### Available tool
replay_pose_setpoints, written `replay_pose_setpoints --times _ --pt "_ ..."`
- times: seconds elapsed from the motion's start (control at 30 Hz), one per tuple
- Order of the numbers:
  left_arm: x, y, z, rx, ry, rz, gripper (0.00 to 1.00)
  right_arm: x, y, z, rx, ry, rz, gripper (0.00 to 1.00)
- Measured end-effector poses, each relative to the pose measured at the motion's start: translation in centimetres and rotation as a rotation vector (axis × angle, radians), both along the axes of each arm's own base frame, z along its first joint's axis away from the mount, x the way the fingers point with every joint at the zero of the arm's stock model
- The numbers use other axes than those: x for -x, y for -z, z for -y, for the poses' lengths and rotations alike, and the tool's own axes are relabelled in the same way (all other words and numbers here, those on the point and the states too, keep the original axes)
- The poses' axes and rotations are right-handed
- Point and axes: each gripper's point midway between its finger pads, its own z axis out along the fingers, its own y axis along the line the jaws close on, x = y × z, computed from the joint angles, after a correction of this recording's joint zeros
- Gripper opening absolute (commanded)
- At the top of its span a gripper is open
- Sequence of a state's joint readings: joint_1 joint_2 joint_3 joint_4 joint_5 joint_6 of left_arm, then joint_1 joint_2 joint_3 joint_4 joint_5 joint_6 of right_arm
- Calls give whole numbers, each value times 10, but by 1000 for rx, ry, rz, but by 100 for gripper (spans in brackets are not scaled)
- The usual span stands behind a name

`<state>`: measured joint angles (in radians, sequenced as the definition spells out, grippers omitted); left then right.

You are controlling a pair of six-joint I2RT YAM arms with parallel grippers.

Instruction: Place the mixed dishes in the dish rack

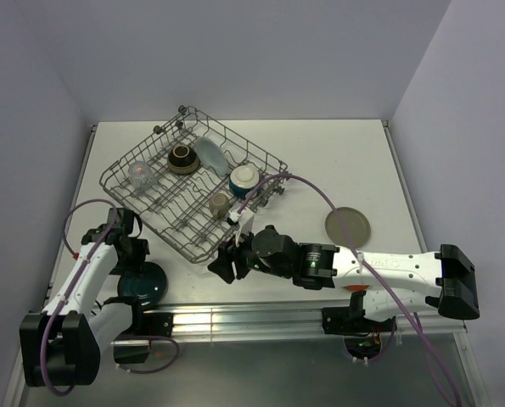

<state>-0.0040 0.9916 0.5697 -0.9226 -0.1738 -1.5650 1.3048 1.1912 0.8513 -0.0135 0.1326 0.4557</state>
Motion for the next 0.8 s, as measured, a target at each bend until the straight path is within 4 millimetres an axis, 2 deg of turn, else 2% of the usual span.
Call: replay_pose_setpoints --times 0.37,0.47,0.53,0.7,0.8 --pt "2 23 -1 12 -40 -86 50 -4 2 18 -22 47 25 60" --pt "-2 26 -1 25 -48 -109 43 -6 -2 22 -35 60 34 60" --pt "-3 28 1 32 -46 -146 33 -7 -3 23 -40 65 37 60" --pt "3 33 2 43 -32 -272 28 -8 -4 24 -44 72 44 60" --pt "3 33 2 46 -26 -295 19 -9 -2 26 -47 78 47 60"
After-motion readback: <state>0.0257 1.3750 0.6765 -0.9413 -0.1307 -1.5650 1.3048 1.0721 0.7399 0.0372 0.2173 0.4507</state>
